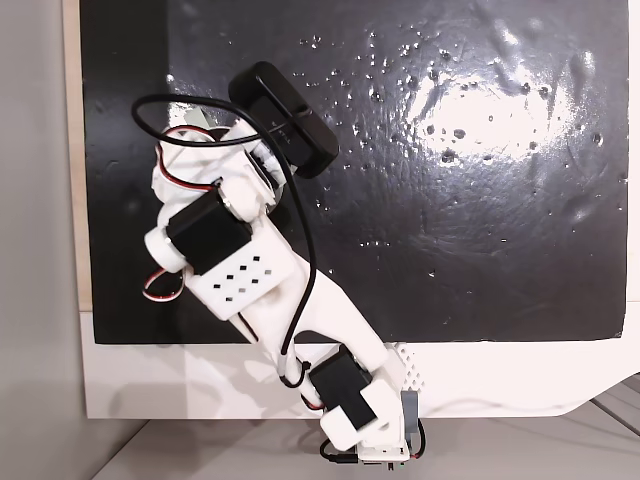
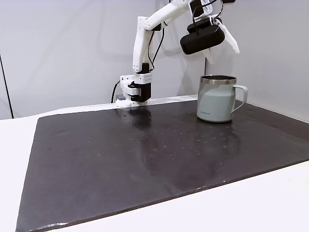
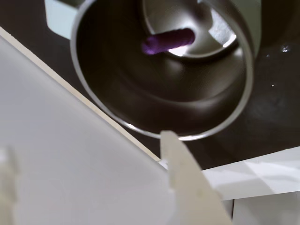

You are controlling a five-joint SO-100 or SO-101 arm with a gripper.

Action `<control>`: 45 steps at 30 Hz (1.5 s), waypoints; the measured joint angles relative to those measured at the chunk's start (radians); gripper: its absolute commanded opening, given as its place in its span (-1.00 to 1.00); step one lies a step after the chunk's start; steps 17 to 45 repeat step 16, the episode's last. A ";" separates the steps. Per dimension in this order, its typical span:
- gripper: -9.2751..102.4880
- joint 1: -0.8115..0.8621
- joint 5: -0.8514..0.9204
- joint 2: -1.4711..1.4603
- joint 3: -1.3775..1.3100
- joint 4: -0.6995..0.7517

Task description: Grasp a pengrip and put it in the cup.

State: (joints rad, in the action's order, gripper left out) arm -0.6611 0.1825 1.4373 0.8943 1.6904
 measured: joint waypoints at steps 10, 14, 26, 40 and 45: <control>-0.21 0.000 0.000 0.002 0.003 0.000; -0.21 0.000 0.000 0.031 0.017 0.000; -0.21 0.000 0.000 0.044 0.020 0.000; -0.21 0.000 0.000 0.044 0.020 0.000; -0.21 0.000 0.000 0.044 0.020 0.000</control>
